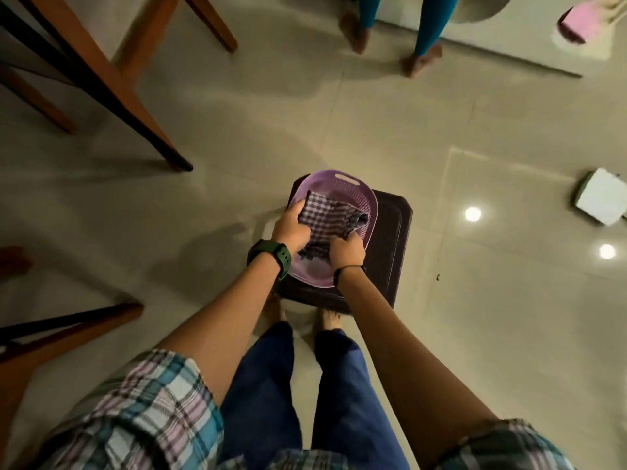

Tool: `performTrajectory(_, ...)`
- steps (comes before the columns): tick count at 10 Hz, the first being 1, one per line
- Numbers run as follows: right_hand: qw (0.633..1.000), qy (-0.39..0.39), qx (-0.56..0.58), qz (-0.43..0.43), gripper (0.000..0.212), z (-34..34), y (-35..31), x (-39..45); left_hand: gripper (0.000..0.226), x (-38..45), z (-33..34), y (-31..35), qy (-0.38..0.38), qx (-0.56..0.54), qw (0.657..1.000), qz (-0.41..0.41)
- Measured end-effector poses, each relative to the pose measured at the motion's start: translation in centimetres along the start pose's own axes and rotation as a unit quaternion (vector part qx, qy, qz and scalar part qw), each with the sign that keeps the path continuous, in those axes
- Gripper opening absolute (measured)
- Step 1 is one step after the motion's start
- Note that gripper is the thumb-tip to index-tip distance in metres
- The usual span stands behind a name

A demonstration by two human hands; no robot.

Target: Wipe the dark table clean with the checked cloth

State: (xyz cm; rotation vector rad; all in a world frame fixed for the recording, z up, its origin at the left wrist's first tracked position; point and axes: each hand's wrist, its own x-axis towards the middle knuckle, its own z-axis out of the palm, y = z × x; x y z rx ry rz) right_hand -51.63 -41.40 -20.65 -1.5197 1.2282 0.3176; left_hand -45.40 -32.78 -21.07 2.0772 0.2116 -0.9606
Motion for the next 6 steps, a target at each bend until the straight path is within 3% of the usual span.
performTrajectory(2,0.988,-0.053,0.024,0.141,0.044,3.1,1.1,2.0,0.059,1.1,0.4,-0.7,-0.060,0.079,0.994,-0.041)
performTrajectory(3,0.985,-0.044,0.046,0.161,0.048,2.9,1.1,2.1,0.053,0.5,0.6,-0.9,-0.066,0.073,0.993,-0.066)
performTrajectory(5,0.996,0.017,0.023,0.080,0.050,1.4,0.1,1.0,0.043,-1.4,-0.8,0.6,-0.016,0.032,0.999,-0.031)
performTrajectory(6,0.999,0.038,-0.018,-0.006,0.037,0.0,-2.3,-0.3,0.032,-2.7,-3.1,2.4,0.018,0.025,0.999,0.018)
